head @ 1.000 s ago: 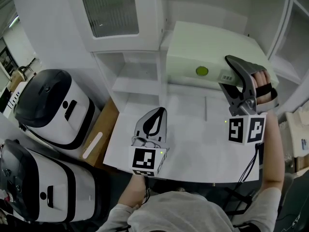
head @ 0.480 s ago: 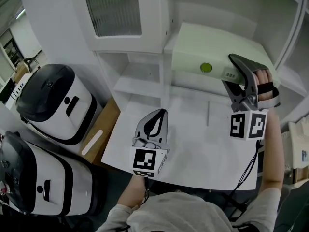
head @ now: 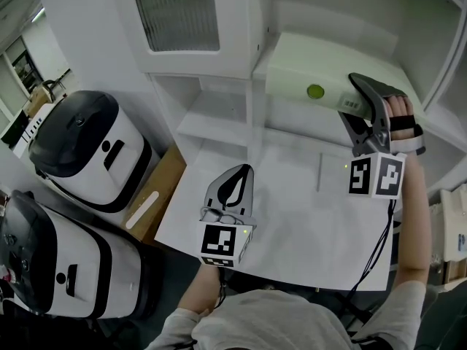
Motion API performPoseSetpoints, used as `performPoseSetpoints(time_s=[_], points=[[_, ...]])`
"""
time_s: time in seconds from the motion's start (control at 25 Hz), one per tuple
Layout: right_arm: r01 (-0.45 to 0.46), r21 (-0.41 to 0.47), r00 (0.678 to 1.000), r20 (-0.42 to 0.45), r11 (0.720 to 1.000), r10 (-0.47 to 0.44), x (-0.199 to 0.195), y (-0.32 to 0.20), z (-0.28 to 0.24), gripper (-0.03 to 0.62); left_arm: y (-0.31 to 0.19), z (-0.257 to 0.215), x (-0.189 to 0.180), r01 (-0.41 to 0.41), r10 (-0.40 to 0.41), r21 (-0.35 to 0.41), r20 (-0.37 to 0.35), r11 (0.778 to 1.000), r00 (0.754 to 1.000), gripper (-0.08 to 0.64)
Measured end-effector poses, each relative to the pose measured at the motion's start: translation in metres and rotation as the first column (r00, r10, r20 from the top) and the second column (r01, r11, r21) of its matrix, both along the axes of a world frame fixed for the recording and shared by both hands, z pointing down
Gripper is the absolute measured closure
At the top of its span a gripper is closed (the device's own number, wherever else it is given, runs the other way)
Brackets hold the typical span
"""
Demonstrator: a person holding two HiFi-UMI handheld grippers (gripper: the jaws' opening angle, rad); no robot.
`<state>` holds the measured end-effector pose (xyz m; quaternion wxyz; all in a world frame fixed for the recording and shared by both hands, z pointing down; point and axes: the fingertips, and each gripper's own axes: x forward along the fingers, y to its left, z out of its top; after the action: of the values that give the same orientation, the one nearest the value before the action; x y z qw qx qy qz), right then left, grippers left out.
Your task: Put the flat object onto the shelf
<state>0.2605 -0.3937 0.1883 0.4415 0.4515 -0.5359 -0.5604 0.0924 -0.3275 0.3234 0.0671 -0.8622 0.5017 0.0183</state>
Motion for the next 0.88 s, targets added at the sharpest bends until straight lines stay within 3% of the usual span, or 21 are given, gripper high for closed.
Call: performPoseSetpoints(time_s=[0.4, 0.88], points=[[-0.044, 0.030, 0.999, 0.024, 0.999, 0.043, 0.002, -0.007, -0.001, 0.288, 0.004, 0.005, -0.014, 0.023, -0.023, -0.013, -0.001, 1.000, 1.000, 0.545], [-0.021, 0.045, 0.999, 0.031, 0.999, 0.020, 0.001, 0.017, -0.003, 0.284, 0.004, 0.005, -0.015, 0.009, -0.009, -0.013, -0.002, 1.000, 1.000, 0.545]])
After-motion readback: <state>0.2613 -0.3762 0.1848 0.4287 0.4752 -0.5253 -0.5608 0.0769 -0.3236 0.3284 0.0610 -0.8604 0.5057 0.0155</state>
